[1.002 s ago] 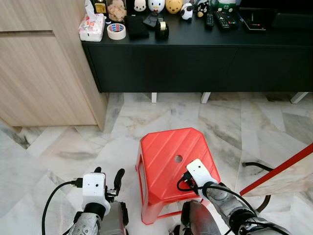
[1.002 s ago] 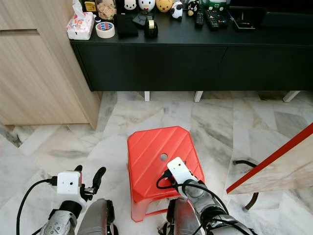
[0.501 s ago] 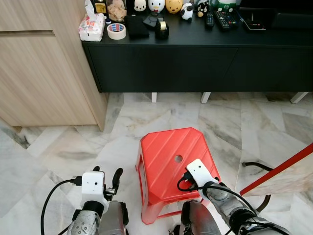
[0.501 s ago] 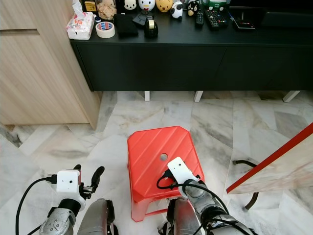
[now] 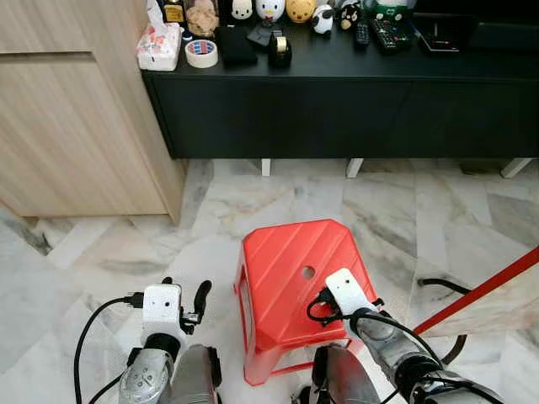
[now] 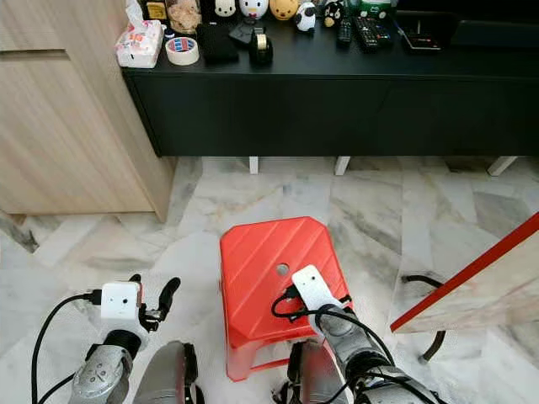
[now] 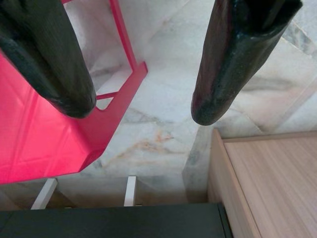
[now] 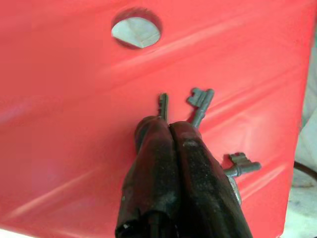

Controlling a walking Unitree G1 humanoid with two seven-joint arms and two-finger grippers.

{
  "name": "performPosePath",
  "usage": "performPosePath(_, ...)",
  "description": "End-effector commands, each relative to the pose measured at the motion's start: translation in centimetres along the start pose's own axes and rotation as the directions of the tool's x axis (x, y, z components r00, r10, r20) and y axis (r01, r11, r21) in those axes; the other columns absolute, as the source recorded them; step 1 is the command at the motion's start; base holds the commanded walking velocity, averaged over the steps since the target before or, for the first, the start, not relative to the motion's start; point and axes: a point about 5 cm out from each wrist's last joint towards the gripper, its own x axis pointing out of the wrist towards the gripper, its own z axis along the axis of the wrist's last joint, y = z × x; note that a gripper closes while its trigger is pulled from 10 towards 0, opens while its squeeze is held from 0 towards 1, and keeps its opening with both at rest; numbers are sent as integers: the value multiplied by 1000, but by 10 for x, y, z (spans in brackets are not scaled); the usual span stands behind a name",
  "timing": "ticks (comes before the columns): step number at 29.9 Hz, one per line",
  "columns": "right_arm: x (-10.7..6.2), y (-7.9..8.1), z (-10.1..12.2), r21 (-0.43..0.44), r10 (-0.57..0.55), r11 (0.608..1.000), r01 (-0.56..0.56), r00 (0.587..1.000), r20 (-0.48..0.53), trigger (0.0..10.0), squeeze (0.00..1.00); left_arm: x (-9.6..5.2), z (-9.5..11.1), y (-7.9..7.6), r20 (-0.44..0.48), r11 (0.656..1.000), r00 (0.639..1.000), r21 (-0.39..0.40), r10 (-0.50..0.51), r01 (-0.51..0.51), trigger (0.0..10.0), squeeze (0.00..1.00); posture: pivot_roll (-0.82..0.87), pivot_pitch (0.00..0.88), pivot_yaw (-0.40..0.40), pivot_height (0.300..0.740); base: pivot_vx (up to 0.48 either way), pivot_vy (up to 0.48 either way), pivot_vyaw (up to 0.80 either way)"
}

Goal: Hang keys on a hook

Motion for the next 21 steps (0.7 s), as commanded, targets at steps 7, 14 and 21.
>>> performPosePath(7, 1, -3, 16, 124, -11, 992, -1, 996, 92, 0, 0, 0, -9, -2, -24, 1000, 1000, 3, 0, 0, 10000, 0, 114, 152, -64, 629, 0, 0, 0)
performPosePath(14, 2, -4, 27, 177, -4, 984, -21, 990, 140, 0, 0, 2, -10, -3, -23, 1000, 1000, 11, -7, 8, 10000, 0, 115, 138, -67, 629, 0, 0, 0)
performPosePath(21, 2, -7, 24, 156, 13, 987, -31, 993, 116, 10000, 0, 3, -11, -3, -22, 1000, 1000, 15, -6, 7, 10000, 0, 119, 130, -69, 629, 0, 0, 0)
